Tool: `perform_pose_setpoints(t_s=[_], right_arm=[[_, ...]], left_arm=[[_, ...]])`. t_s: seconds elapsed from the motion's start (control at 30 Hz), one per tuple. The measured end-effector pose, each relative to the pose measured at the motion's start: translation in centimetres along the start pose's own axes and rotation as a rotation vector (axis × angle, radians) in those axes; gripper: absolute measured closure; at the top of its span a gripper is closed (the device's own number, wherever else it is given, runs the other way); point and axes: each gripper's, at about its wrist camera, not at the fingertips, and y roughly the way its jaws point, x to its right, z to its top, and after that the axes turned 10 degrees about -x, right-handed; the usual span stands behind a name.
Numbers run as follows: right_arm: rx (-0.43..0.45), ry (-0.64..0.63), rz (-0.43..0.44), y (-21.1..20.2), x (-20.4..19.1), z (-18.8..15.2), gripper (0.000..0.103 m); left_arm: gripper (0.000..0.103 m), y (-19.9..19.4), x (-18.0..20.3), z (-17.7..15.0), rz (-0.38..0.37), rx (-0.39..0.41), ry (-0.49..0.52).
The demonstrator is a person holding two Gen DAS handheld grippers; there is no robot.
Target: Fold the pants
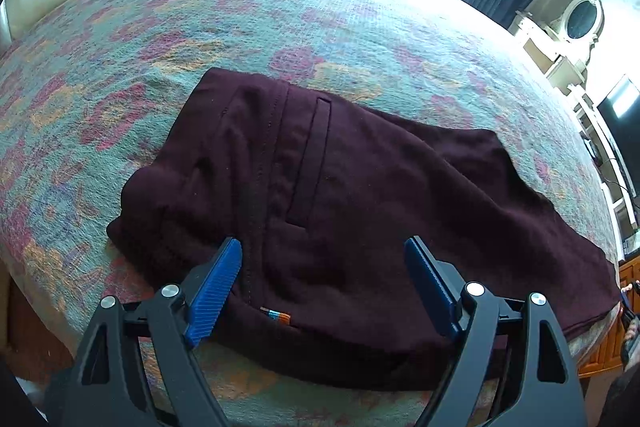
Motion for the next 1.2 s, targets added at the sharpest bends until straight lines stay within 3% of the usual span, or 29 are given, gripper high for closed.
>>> perform_pose_setpoints(t_s=[0.1,0.17,0.2,0.23,0.27,0.3,0.4,0.53,0.77,0.97,1.2], right_arm=[[-0.164,-0.047,-0.110,4.2,-0.5,1.3,0.053],[-0.294,-0.055,-0.007,6.6,-0.8,1.2,0.050],[-0.344,-0.090,-0.014,7.6,-1.7,0.9,0.049],[-0.347,-0.147,-0.078,7.9,-2.7,0.6,0.055],[-0.344,-0.195,-0.165,8.2,-3.5,0.3,0.090],[-0.347,-0.192,-0.187,8.4,-3.9,0.2,0.092],[-0.293,-0.299,-0.353,8.1,-5.6,0.9,0.093],[-0.245,-0.238,-0.368,8.5,-5.2,0.3,0.093],[-0.125,-0.339,-0.285,4.7,-13.4,-3.4,0.093],[-0.105,-0.515,-0.247,3.0,-23.3,-9.8,0.093],[-0.183,-0.677,-0.240,9.0,-31.1,-18.5,0.093]], left_arm=[[0.021,-1.0,-0.4,-0.3,-0.020,0.030,-0.014],[0.021,-1.1,-0.6,-0.1,-0.008,0.028,-0.024],[0.021,-0.9,-0.9,0.0,0.001,0.018,-0.032],[0.021,-0.8,-1.1,0.1,0.000,0.012,-0.037],[0.021,-0.8,-1.4,0.2,0.000,0.011,-0.044],[0.021,-0.8,-1.5,0.4,0.007,0.013,-0.047],[0.021,-0.7,-1.5,0.8,0.022,0.016,-0.040],[0.021,-0.4,-1.6,0.9,0.040,0.009,-0.001],[0.021,0.2,-1.8,0.6,0.034,-0.019,0.071],[0.020,0.3,-2.2,0.3,0.004,-0.013,0.085],[0.018,0.3,-2.2,0.2,-0.022,-0.022,0.116]])
